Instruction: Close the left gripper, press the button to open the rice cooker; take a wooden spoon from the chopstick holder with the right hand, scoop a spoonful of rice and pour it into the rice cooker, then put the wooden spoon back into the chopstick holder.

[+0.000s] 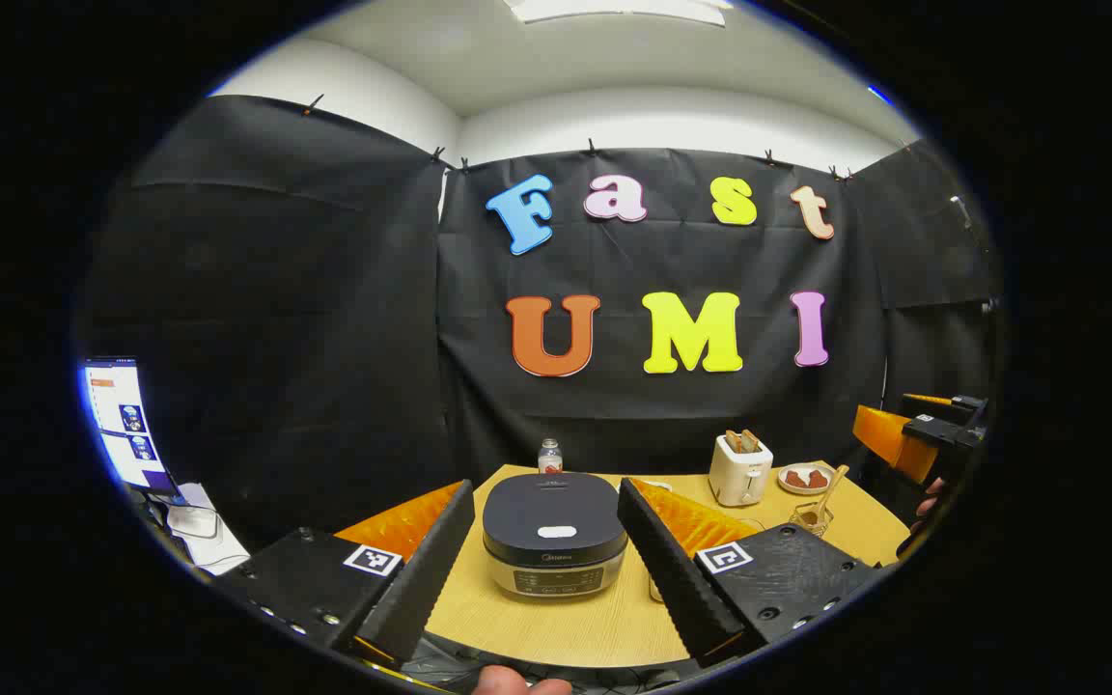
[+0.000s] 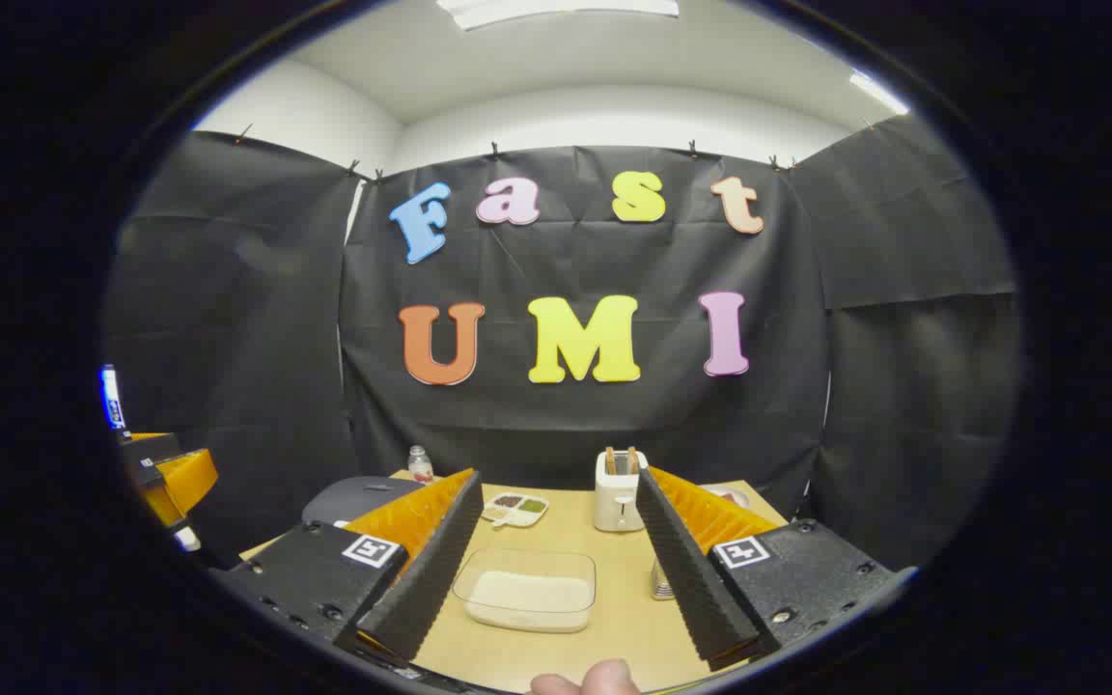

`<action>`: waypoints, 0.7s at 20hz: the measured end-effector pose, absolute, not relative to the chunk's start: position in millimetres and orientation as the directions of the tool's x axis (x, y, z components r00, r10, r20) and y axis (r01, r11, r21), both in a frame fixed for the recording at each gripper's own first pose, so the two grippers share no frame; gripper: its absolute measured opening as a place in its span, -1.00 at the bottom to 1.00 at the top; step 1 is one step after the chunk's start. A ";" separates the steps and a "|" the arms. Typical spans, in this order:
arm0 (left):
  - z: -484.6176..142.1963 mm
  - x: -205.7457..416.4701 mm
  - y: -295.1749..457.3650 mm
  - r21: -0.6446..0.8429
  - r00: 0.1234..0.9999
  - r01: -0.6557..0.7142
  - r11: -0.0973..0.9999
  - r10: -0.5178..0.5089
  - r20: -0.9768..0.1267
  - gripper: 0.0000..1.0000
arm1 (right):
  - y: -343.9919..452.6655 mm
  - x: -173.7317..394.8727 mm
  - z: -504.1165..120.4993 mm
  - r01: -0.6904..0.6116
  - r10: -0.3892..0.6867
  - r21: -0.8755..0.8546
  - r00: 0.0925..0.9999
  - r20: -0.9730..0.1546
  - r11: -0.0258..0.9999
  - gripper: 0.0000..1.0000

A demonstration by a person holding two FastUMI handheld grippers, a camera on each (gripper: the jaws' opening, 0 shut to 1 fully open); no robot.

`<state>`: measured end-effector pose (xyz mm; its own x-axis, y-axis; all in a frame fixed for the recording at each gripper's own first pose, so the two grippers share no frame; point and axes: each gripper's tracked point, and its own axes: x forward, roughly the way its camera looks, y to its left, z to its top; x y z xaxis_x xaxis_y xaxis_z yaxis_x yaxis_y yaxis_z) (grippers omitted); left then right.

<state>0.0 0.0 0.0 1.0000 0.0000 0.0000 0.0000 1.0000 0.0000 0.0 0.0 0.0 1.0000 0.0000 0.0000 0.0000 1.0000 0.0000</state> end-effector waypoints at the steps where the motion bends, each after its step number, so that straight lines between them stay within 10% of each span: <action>1: 0.5 -0.3 1.1 -0.004 1.000 -0.002 1.000 0.002 0.001 0.92 | 1.5 -0.8 0.1 -0.001 0.001 0.001 1.000 0.000 1.000 1.00; 14: 5.4 -8.0 21.2 -0.040 1.000 -0.020 0.999 0.020 -0.002 0.92 | 15.5 -0.6 3.4 -0.015 0.015 -0.008 1.000 0.002 1.000 1.00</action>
